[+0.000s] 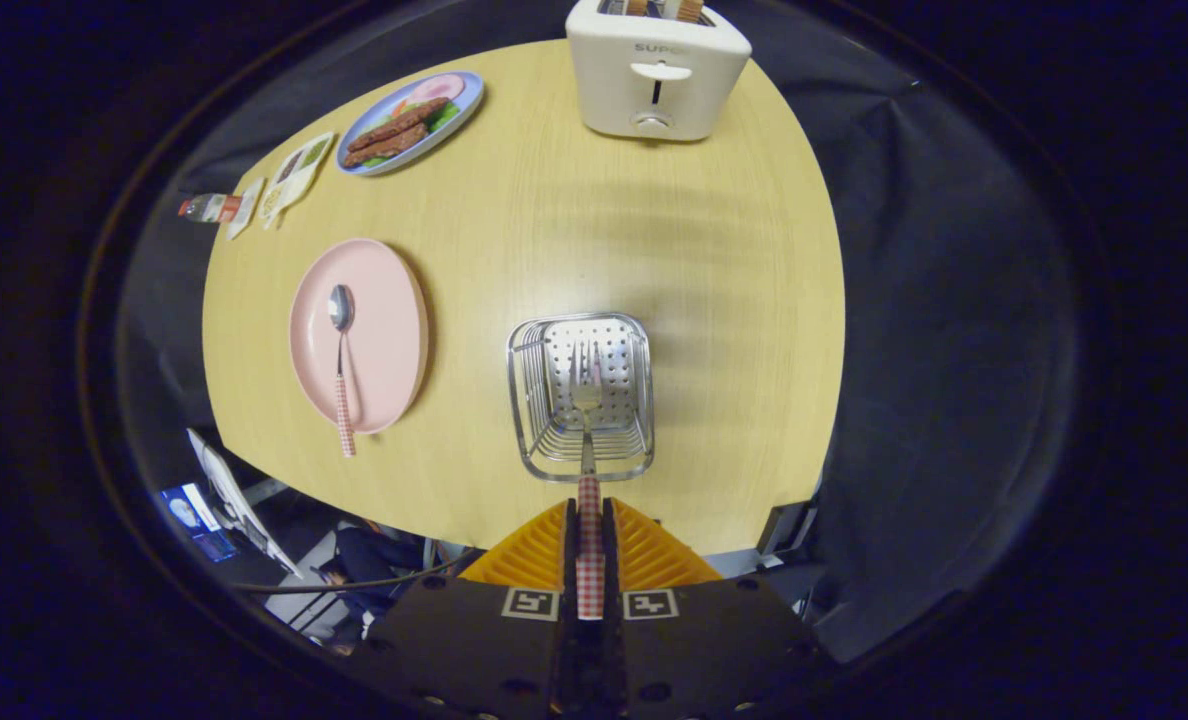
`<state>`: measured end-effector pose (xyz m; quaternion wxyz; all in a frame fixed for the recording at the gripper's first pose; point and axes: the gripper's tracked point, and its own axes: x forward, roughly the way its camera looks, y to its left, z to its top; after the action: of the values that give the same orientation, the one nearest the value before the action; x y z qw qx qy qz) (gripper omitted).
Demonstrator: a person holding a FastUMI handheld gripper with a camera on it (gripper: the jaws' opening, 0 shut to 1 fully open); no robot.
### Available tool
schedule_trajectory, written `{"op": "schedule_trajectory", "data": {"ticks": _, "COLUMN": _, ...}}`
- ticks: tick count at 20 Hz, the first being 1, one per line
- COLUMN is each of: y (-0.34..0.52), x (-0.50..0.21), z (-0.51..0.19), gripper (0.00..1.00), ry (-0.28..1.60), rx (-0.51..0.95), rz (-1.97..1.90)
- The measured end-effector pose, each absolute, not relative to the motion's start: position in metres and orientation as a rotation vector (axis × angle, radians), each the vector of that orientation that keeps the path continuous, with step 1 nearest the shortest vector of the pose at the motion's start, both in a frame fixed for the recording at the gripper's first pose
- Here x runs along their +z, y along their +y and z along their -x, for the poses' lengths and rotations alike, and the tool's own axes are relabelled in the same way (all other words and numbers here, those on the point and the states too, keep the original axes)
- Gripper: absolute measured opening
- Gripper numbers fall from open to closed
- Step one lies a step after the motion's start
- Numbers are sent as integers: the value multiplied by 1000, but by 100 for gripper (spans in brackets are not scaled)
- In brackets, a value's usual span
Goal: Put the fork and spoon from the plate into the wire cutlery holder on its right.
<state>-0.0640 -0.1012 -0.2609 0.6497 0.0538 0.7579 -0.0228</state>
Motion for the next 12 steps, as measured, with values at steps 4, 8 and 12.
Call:
{"op": "schedule_trajectory", "data": {"ticks": 4, "y": -97, "x": -259, "z": 58, "gripper": 19, "ry": 1682, "rx": -46, "rz": -149}}
{"op": "schedule_trajectory", "data": {"ticks": 8, "y": -84, "x": -239, "z": 44, "gripper": 63, "ry": 1515, "rx": 5, "rz": -170}}
{"op": "schedule_trajectory", "data": {"ticks": 12, "y": -54, "x": -210, "z": 16, "gripper": 85, "ry": 1243, "rx": 66, "rz": -219}}
